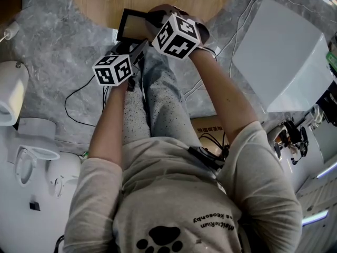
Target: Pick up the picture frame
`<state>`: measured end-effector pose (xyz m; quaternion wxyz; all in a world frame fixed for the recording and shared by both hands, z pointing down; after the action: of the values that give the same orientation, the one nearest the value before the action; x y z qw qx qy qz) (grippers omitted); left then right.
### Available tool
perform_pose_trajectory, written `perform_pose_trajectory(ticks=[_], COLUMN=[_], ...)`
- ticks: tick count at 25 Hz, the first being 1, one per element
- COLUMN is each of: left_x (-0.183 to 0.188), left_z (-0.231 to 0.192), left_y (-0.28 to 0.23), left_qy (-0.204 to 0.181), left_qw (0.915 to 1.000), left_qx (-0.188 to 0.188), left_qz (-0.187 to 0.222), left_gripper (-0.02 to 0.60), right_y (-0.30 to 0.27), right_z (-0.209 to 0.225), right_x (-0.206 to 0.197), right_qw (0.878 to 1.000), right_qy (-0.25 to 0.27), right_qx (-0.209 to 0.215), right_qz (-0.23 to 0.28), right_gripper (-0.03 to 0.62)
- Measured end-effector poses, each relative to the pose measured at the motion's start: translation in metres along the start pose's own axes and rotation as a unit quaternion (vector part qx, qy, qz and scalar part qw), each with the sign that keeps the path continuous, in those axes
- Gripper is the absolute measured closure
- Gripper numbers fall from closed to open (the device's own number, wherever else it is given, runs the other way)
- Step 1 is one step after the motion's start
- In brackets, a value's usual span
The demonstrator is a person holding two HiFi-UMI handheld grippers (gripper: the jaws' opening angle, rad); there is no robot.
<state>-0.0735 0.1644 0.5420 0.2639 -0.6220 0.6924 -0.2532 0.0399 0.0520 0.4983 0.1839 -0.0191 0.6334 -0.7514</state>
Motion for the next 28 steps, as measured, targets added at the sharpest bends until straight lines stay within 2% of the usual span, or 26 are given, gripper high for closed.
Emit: perform_pose_trajectory(ticks=[5, 10, 19, 24, 28], left_x=[0.002, 0.003, 0.002, 0.001, 0.009], left_z=[-0.004, -0.005, 0.001, 0.004, 0.009], left_y=[-0.001, 0.005, 0.014, 0.021, 0.023], left_qy=[0.037, 0.092, 0.122, 0.125, 0.108], left_qw=[0.9986, 0.991, 0.98, 0.9768, 0.9786], left_qx=[-0.031, -0.072, -0.122, -0.13, -0.128], left_qz=[0.019, 0.065, 0.099, 0.116, 0.119], left_gripper=[0.324, 0.316, 0.324, 0.428, 0.485], right_y=[0.0, 0.0, 0.0, 0.0, -0.002], right_z=[-0.002, -0.004, 0.001, 0.002, -0.006], right_x=[-0.002, -0.005, -0.005, -0.009, -0.012], right_qw=[1.0, 1.0, 0.999, 0.996, 0.991], right_qy=[-0.002, -0.01, -0.023, -0.044, -0.07], right_qx=[0.012, 0.024, 0.046, 0.075, 0.112], right_qz=[0.001, 0.005, 0.005, 0.004, 0.008], right_gripper=[0.522, 0.52, 0.52, 0.52, 0.52])
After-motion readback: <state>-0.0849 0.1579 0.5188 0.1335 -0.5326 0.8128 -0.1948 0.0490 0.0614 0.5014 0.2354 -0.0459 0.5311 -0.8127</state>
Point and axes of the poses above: the fingertips, and each gripper's own axes: y backward along the fingers, z to its right, x out of its top, the point moved 9 cm from there along y, backward along the fingers, and after that the axes turned 13 degrees about -z, right-handed, at the moved point
